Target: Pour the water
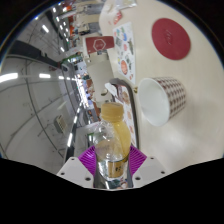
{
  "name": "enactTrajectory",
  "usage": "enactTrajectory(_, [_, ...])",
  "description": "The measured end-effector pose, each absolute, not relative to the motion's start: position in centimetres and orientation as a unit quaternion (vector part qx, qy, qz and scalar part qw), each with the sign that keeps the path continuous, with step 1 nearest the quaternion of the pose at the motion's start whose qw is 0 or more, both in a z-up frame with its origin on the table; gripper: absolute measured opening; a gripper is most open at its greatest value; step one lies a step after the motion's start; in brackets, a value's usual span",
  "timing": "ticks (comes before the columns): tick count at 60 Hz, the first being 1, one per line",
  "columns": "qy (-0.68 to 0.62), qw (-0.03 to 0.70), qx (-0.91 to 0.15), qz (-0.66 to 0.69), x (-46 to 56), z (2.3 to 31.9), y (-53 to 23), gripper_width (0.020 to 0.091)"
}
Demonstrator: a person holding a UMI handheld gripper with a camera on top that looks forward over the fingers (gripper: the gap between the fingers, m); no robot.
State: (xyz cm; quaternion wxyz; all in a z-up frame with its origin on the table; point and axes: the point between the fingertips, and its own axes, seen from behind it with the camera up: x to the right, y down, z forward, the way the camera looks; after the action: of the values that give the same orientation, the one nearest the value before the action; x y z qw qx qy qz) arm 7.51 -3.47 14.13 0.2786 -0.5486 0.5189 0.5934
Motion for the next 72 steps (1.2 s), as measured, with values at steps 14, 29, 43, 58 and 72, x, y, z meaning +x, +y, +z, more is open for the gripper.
enactTrajectory(14, [0.297, 0.474, -0.739, 0.375, 15.1, 18.5, -2.3, 0.0379])
enactTrajectory(29, [0.089, 0.586, -0.804, 0.053, 27.6, 17.6, -3.1, 0.0377])
enactTrajectory(43, [0.018, 0.542, -0.84, -0.009, 30.1, 8.5, -3.8, 0.0378])
enactTrajectory(58, [0.015, 0.549, -0.836, -0.017, 30.3, 5.0, -5.0, 0.039])
enactTrajectory(72, [0.034, 0.519, -0.854, -0.017, 30.7, 4.2, -5.6, 0.0564])
